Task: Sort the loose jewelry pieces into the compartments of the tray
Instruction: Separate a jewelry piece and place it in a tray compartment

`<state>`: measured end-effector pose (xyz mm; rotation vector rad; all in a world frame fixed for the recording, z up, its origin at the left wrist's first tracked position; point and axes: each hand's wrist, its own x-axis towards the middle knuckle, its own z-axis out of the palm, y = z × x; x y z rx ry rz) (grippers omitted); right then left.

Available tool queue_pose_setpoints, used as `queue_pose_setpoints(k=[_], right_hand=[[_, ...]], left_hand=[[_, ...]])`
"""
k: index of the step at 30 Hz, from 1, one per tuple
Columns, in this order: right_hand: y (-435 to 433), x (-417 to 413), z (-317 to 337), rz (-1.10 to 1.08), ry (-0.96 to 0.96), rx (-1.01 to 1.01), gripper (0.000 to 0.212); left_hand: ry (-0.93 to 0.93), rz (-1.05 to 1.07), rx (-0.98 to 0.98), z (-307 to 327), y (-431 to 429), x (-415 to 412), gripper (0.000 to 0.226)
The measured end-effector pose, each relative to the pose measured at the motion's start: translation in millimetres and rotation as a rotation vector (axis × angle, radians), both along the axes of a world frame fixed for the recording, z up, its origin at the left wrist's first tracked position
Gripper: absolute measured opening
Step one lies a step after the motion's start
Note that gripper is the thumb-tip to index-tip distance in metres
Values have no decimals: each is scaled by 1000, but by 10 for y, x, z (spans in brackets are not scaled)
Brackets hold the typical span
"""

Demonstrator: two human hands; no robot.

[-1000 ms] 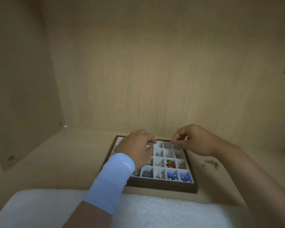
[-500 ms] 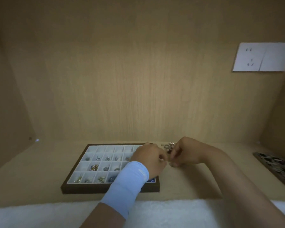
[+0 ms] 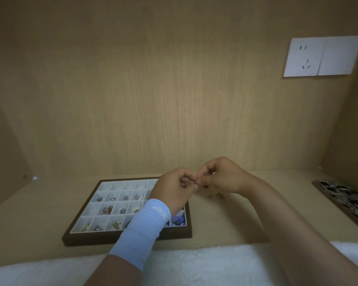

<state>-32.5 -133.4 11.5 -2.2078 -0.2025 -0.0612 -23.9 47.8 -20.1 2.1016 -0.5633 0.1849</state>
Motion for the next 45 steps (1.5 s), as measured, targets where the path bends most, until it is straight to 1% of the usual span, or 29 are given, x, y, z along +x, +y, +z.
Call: queue_pose_setpoints(k=[2,5,7,10,14,17,20,24,30,33,36,39,40,42,45], right_hand=[[54,-3,14,-20,-16,112,6],[119,-17,27,-26,-20,265,7],[155,-30,56,-18,-34,315,9],[192,-37,107,-4,-67,371,8],[216,-45,140,14,-93,370,4],[269,-31,108,0,-119,319,9],[335,2,38,-16,-191,226,11],[372,49,-92,-61,-232,222,11],[424,111,-302,-166,-274,49,9],[437,145,-324,-196,-272,-134,12],[469,205,-279,-187,-260,-344,14],[529,306,-186,-127,-242,-558,13],[555,344,-159,-106,-243,-636,11],[600,415,-112,-76,-237,-740,11],[661,495,-67,-16,-207,-814,12]], left_hand=[[50,-5,-99,67,39,26,14],[72,-30,-182,170,114,54,16],[107,-46,-246,232,175,74,17],[176,-86,-281,304,255,96,15],[216,-100,-289,335,311,117,13],[186,-75,-289,321,358,137,9],[169,-86,-259,294,405,160,7],[134,-61,-223,230,431,213,6],[84,-2,-41,71,473,306,6],[34,84,63,45,656,386,12],[-23,164,219,-26,717,418,27],[6,136,438,-112,597,387,47],[5,128,484,-134,568,387,52],[5,131,513,-156,554,414,57],[7,123,528,-158,558,426,60]])
